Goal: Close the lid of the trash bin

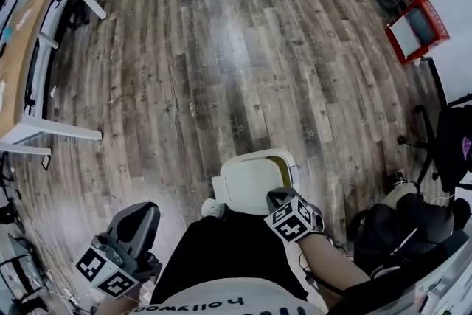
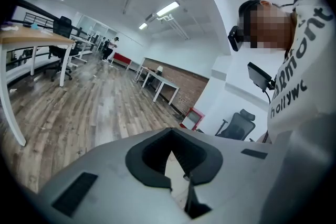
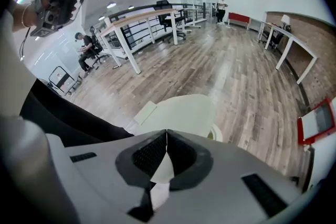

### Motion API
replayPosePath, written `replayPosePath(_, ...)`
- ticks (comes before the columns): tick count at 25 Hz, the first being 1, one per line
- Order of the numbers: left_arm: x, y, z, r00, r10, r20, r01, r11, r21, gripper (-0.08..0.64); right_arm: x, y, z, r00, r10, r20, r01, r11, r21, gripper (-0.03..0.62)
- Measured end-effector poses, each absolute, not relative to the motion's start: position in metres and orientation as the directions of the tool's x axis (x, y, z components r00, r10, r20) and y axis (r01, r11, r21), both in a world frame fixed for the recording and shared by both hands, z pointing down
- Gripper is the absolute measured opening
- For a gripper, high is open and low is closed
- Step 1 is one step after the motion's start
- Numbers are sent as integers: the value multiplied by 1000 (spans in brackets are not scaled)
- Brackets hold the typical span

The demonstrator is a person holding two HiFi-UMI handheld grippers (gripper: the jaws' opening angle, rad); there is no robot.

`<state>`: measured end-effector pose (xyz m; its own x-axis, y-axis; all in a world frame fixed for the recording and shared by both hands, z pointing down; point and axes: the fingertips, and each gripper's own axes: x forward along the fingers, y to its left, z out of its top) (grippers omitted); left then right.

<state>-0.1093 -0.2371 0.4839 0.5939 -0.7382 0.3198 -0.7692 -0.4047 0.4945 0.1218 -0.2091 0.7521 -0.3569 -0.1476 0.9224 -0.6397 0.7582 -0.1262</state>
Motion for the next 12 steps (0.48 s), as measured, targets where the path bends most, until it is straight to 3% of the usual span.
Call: replayPosePath(12,-111,-226,519,522,-719,458,-835,-323,446,5,163,-236,843,-233,-126,964,-704,706,-78,11)
